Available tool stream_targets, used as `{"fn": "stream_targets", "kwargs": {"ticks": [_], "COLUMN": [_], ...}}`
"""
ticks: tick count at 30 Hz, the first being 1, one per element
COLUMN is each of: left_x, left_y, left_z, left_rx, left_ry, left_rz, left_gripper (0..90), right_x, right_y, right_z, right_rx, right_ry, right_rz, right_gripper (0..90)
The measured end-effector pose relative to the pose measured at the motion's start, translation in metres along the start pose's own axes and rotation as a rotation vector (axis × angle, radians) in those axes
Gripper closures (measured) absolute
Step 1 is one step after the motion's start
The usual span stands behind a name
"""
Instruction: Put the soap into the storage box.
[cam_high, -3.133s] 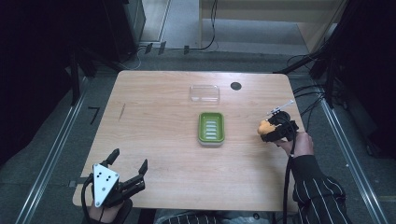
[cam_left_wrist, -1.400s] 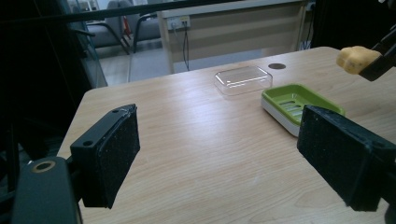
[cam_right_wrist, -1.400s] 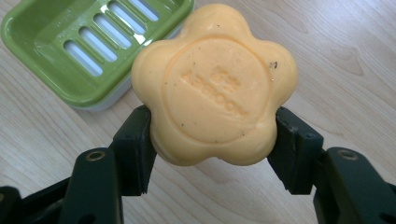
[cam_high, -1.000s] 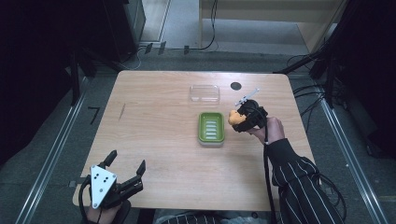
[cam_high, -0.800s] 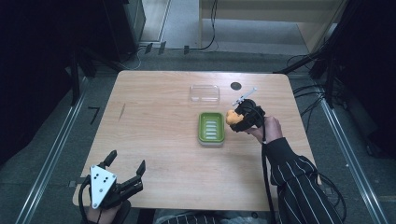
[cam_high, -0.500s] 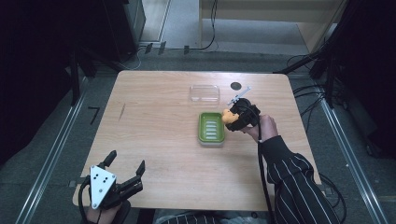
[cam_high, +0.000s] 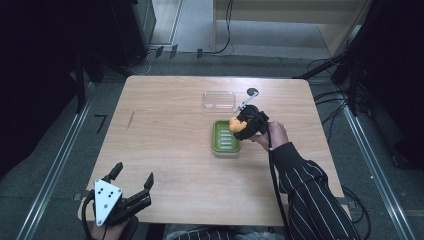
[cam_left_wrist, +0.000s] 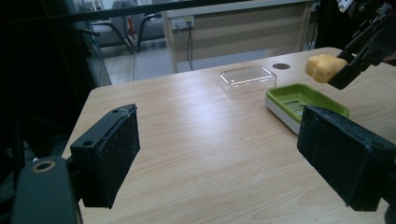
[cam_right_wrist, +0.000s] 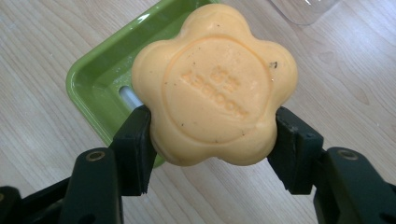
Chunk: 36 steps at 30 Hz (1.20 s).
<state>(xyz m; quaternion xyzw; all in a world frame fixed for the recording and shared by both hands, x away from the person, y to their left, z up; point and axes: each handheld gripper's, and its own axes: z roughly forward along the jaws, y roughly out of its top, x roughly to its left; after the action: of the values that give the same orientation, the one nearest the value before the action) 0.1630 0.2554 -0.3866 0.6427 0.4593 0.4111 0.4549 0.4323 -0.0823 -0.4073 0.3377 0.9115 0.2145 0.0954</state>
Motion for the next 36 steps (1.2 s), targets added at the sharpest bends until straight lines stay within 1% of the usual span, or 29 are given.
{"fn": "stream_targets", "kwargs": {"ticks": [10,12,13,17,24,25,27,28,29,30,34,36], "left_x": [0.001,0.001,0.002,0.002,0.002,0.002,0.002,0.002,0.003,0.003,0.002,0.002], "left_y": [-0.001,-0.001,-0.001,-0.001,-0.001,-0.001,-0.001,-0.001,-0.001,-0.001,-0.001,-0.001], "left_z": [-0.003,-0.003,-0.003,-0.004,-0.004,-0.004,-0.004,-0.005,-0.005,-0.005,-0.004,-0.004], "left_rx": [0.001,-0.002,-0.001,-0.003,-0.004,-0.004,-0.004,-0.005,-0.004,-0.004,-0.004,-0.005], "left_ry": [0.008,0.008,0.008,0.011,0.011,0.012,0.011,0.01,0.01,0.01,0.01,0.009], "left_rz": [-0.001,0.0,-0.001,-0.004,-0.004,-0.004,-0.005,-0.006,-0.006,-0.005,-0.004,-0.005], "left_gripper": [13.7,13.7,13.7,13.7,13.6,13.6,13.7,13.7,13.6,13.7,13.7,13.7], "right_x": [0.009,0.011,0.012,0.015,0.022,0.023,0.024,0.024,0.024,0.024,0.025,0.026], "right_y": [0.011,0.013,0.013,0.016,0.022,0.022,0.023,0.023,0.022,0.023,0.022,0.022], "right_z": [0.015,0.018,0.019,0.024,0.037,0.038,0.041,0.042,0.043,0.043,0.045,0.047], "right_rx": [0.031,0.038,0.04,0.053,0.091,0.096,0.111,0.112,0.115,0.126,0.129,0.132], "right_ry": [0.017,0.023,0.022,0.024,0.012,0.017,0.007,0.008,0.011,0.009,0.003,-0.001], "right_rz": [-0.026,-0.039,-0.036,-0.052,-0.071,-0.071,-0.075,-0.08,-0.076,-0.078,-0.075,-0.082], "right_gripper": [40.5,40.5,40.5,40.4,40.4,40.4,40.4,40.4,40.4,40.4,40.3,40.4]}}
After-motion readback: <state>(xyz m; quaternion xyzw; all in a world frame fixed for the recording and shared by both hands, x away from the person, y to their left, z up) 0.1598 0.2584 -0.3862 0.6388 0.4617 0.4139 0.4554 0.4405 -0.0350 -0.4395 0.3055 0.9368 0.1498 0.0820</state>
